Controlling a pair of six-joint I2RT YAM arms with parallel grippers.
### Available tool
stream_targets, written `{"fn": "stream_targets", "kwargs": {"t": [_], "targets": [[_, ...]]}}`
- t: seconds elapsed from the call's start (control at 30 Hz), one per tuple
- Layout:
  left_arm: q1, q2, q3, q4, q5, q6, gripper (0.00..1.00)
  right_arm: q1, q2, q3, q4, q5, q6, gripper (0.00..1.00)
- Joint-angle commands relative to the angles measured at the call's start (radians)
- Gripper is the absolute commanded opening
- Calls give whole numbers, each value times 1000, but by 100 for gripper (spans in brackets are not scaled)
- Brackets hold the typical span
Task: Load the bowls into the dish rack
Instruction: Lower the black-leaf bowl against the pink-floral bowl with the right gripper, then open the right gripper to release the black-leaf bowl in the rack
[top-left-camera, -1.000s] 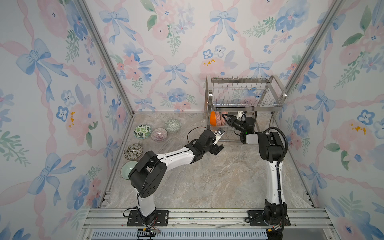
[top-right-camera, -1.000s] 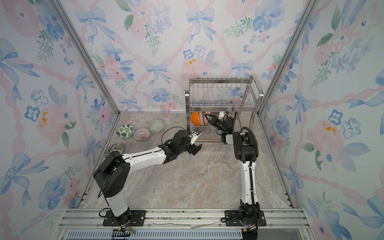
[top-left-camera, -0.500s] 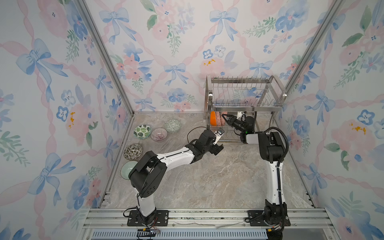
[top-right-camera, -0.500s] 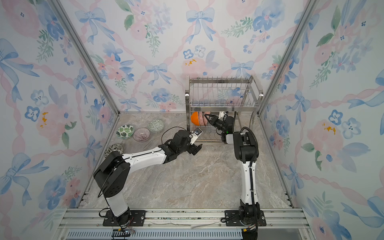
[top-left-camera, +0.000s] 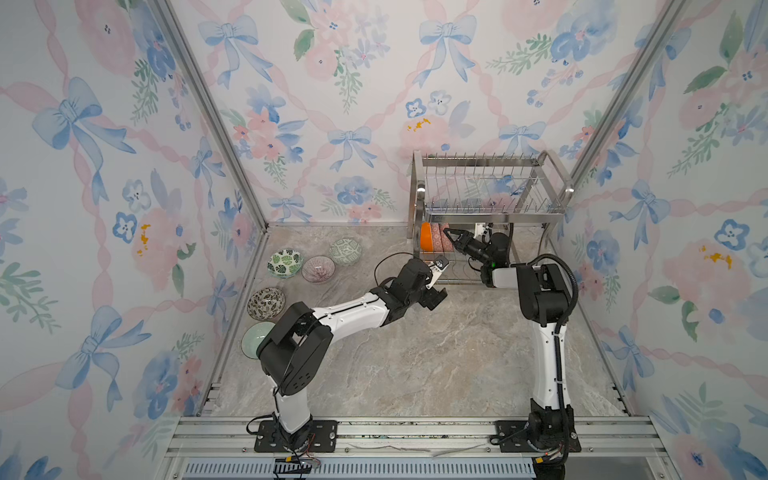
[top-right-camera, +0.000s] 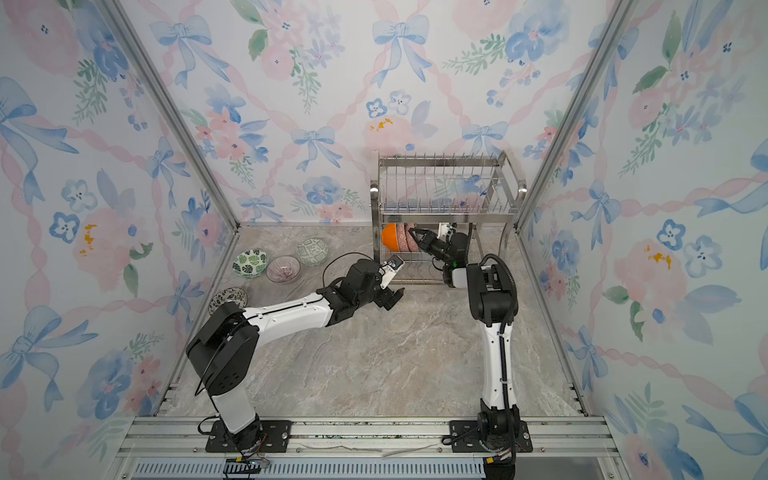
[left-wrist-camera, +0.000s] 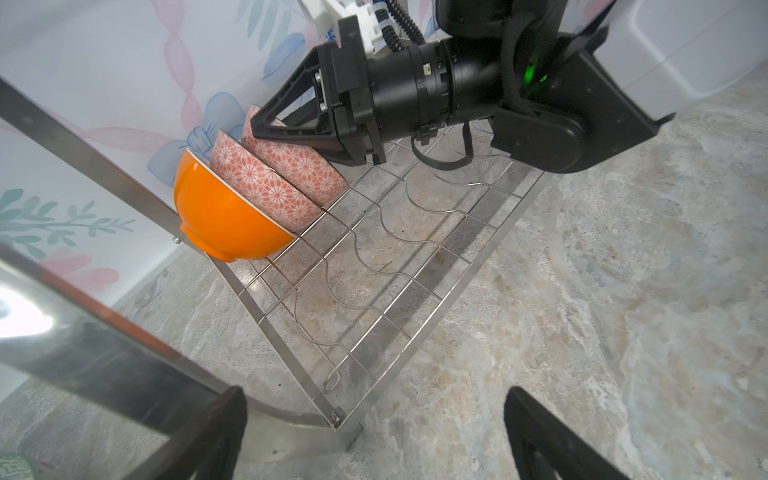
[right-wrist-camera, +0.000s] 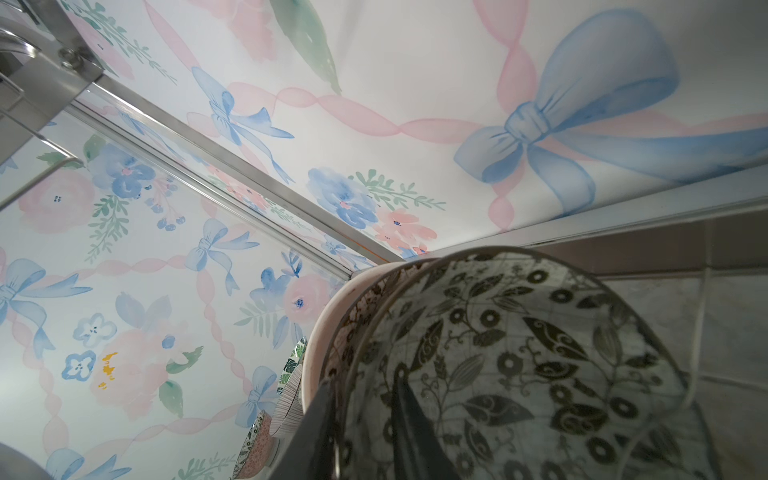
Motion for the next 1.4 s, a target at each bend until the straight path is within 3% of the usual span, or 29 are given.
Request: {"fn": "stream_targets", "kwargs": {"t": [0.0, 0.63, 1.37], "targets": [[8, -35, 20, -16, 9, -19, 98, -7, -64, -11, 16, -25, -16, 29], [7, -63, 7, -32, 7, -31, 98, -20, -123, -89, 32, -10, -27, 32], [5, -217, -78, -101, -23, -130, 98, -52, -329, -391, 102, 71, -40, 37]]}}
